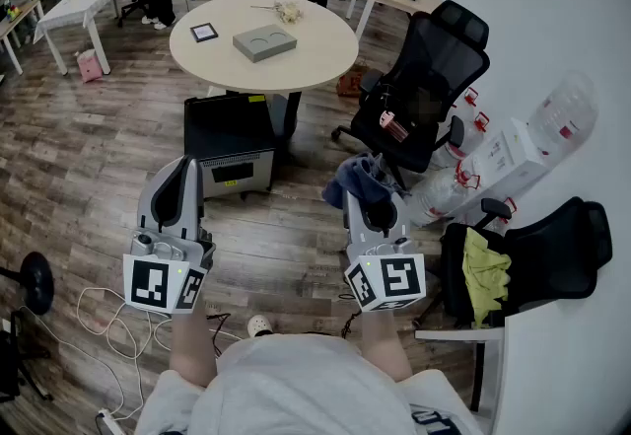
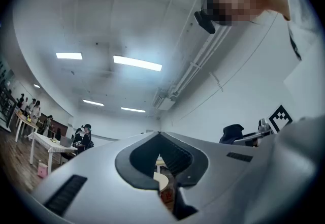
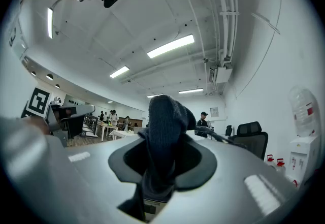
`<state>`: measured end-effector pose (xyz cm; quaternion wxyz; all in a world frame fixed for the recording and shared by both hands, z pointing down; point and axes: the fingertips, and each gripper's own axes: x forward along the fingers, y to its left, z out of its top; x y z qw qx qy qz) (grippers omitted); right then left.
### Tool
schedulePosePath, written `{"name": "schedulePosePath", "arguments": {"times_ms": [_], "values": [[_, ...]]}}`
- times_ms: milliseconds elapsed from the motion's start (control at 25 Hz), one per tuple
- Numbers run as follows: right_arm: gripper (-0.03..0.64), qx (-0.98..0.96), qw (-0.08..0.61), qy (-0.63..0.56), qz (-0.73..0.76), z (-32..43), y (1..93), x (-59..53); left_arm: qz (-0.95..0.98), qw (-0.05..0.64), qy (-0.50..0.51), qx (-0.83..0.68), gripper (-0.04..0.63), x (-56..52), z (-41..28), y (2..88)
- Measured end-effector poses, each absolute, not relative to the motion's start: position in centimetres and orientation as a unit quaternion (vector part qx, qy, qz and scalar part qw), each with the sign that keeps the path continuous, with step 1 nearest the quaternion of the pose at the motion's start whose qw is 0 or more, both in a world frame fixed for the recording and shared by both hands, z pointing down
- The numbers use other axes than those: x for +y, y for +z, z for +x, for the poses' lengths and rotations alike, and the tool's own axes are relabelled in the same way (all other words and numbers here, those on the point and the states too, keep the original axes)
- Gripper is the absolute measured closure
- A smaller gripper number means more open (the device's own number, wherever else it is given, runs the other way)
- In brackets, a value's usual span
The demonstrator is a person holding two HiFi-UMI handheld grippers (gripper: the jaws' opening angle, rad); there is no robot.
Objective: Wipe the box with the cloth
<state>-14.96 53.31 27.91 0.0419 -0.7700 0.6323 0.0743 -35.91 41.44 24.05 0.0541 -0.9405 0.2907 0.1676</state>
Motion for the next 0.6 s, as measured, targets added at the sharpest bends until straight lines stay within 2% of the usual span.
{"name": "schedulePosePath", "arguments": {"times_ms": [600], "values": [[0.514, 0.645, 0.046, 0.094, -0.757, -17.2, 27.9, 51.8, -0.944, 0.049, 0.162, 0.284, 0.594, 40.6, -37.8, 24.7]]}}
